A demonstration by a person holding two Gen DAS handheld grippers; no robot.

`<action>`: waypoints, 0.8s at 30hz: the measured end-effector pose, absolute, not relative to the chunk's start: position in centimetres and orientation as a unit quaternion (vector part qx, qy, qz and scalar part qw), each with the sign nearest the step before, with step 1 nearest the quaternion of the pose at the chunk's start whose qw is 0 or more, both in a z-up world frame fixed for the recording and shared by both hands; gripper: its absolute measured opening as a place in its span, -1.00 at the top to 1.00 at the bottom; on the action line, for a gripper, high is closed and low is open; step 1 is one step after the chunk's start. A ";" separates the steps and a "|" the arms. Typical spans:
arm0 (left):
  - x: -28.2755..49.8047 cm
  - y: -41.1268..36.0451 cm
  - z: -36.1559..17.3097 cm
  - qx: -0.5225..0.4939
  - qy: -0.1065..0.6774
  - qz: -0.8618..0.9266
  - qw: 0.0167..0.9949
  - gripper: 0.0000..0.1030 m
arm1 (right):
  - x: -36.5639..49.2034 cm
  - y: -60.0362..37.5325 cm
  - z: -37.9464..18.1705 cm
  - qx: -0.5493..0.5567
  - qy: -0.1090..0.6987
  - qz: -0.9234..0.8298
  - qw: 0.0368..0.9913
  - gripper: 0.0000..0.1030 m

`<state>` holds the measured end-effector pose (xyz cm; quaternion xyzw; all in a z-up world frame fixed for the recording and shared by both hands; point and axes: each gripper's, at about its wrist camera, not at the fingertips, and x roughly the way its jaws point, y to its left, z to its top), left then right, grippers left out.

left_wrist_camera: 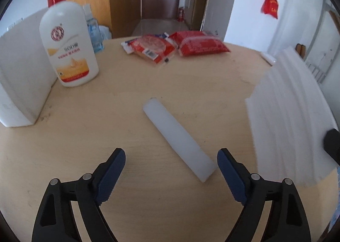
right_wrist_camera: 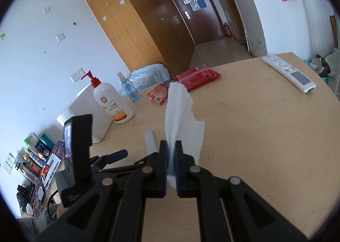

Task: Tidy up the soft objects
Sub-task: 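Close the left tool on the white foam strip while the right tool holds the paper, then carry the paper and foam strip over the white foam box with both tools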

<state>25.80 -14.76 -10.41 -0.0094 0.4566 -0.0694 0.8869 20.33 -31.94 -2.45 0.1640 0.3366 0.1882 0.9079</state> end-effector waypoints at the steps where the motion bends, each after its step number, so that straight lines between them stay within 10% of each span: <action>1: 26.0 -14.8 -10.6 -0.010 0.460 -0.068 0.885 -0.72 | 20.4 -32.0 -2.5 0.165 0.336 0.189 0.908 0.84; 9: 26.5 -16.0 -10.7 0.015 0.455 -0.046 0.889 -0.53 | 20.3 -32.7 -2.8 0.169 0.336 0.195 0.906 0.84; 20: 26.3 -15.8 -10.3 -0.003 0.450 -0.066 0.891 0.79 | 20.0 -33.0 -2.6 0.170 0.334 0.192 0.907 0.84; 24: 26.1 -15.2 -10.1 -0.007 0.447 -0.075 0.891 0.78 | 20.1 -33.1 -2.6 0.169 0.335 0.187 0.908 0.84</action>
